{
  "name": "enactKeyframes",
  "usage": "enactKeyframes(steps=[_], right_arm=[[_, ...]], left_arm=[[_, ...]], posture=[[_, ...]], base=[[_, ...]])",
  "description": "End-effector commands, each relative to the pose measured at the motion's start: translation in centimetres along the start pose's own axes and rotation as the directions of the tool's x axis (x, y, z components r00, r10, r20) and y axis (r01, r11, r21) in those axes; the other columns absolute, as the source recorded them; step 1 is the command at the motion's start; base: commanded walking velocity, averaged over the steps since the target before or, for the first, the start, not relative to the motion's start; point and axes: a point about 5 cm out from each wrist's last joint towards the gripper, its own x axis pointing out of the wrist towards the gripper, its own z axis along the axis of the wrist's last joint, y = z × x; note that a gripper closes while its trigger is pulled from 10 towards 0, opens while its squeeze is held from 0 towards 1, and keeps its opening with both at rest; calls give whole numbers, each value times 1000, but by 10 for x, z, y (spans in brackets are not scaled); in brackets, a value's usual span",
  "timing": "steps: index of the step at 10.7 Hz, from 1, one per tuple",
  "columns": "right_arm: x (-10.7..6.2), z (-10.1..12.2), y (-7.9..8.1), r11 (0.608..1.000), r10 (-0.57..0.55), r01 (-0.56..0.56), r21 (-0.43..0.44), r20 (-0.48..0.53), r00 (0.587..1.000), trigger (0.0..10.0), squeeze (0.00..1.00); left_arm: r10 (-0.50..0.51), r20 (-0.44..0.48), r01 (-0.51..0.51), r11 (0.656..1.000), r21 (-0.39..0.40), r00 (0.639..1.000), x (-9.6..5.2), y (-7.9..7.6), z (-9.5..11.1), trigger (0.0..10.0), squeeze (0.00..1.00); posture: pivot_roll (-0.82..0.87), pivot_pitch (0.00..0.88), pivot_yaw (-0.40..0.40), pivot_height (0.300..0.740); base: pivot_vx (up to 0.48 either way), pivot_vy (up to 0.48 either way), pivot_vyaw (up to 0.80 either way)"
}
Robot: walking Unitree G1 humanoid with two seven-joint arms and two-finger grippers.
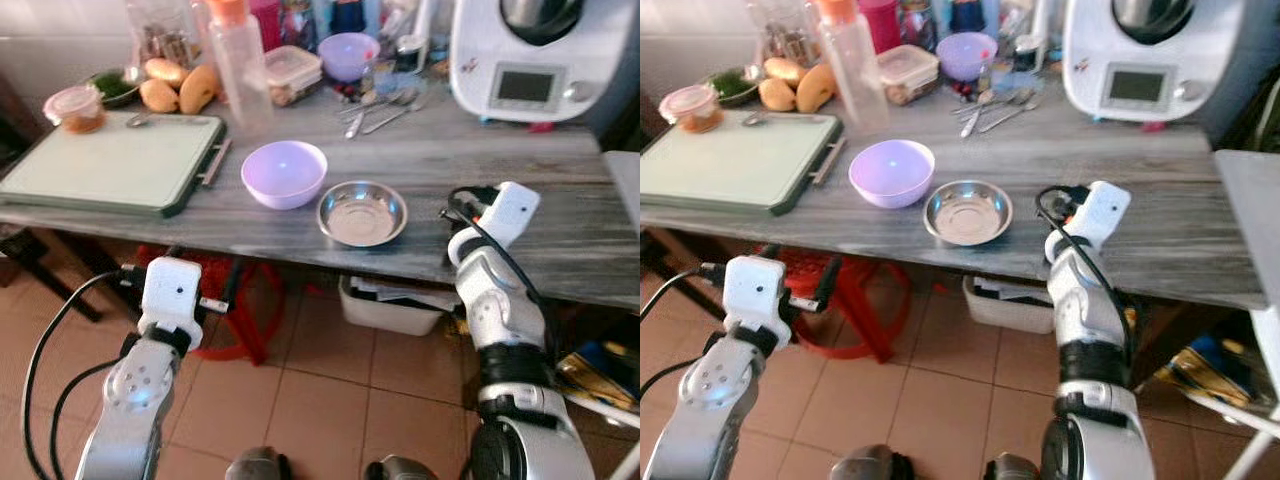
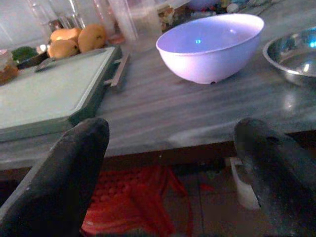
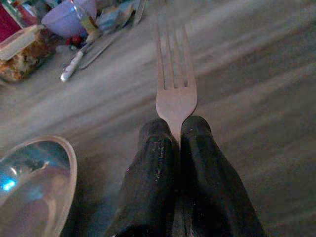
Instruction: Setting the table
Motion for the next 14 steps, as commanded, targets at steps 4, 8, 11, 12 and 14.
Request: enactKeyframes(steps=[4, 8, 11, 12, 14], right_arm=[[10, 7, 7, 1000, 3, -3, 30, 0, 1000, 10000, 0], [17, 7, 12, 1000, 7, -7, 14, -22, 1000, 10000, 0], [24, 9, 27, 998, 46, -48, -32, -64, 997, 10000, 0], [25, 8, 29, 998, 48, -51, -40, -70, 996, 10000, 0], [26, 3, 35, 997, 53, -59, -56, -105, 993, 10000, 0]], left_arm=[[-23, -27, 24, 1000, 6, 999, -8, 0, 3, 10000, 0], [-36, -47, 36, 999, 1, 998, -11, 0, 2, 10000, 0], [-50, -57, 50, 999, 3, 997, -11, -2, 1, 10000, 0], [-52, -58, 52, 999, 3, 997, -11, -3, 1, 10000, 0], [-53, -59, 53, 999, 0, 997, -10, -3, 2, 10000, 0]], posture=[[131, 84, 93, 740], [138, 91, 99, 740], [136, 96, 103, 740], [136, 96, 103, 740], [141, 94, 96, 740]], base=[[0, 0, 0], [0, 0, 0], [0, 0, 0], [0, 0, 0], [0, 0, 0]])
